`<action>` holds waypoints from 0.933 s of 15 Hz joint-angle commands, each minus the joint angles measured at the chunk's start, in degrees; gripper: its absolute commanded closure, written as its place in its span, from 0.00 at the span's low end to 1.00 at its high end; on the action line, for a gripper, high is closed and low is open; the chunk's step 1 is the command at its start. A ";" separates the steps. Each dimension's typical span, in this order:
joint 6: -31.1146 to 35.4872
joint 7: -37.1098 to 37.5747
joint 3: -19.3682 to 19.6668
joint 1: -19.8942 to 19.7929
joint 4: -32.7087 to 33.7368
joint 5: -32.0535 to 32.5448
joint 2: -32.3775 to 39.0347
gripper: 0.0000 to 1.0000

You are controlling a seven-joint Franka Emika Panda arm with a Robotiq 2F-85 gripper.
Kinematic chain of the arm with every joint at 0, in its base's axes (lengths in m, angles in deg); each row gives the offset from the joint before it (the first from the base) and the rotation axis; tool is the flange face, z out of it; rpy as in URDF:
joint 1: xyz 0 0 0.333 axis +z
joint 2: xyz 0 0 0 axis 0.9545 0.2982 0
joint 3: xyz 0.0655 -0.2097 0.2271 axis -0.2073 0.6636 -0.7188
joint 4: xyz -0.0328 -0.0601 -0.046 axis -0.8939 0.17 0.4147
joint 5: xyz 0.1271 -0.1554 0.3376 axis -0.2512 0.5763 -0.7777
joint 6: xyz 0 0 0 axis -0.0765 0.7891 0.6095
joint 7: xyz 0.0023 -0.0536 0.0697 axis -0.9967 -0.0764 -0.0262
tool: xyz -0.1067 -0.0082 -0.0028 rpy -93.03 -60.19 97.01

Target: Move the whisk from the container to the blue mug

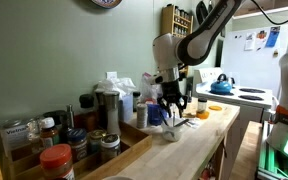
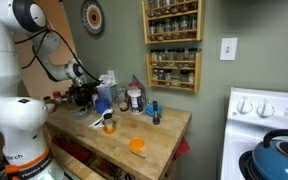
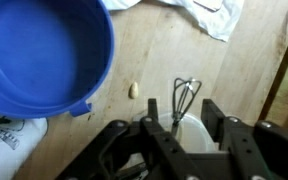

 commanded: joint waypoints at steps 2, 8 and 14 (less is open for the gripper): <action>-0.12 -0.46 -1.06 -0.31 1.18 2.70 0.80 0.87; -2.29 -0.53 -1.59 -0.25 0.92 3.54 -1.69 0.97; -6.04 3.90 -0.62 -0.76 -0.34 3.65 -10.44 0.97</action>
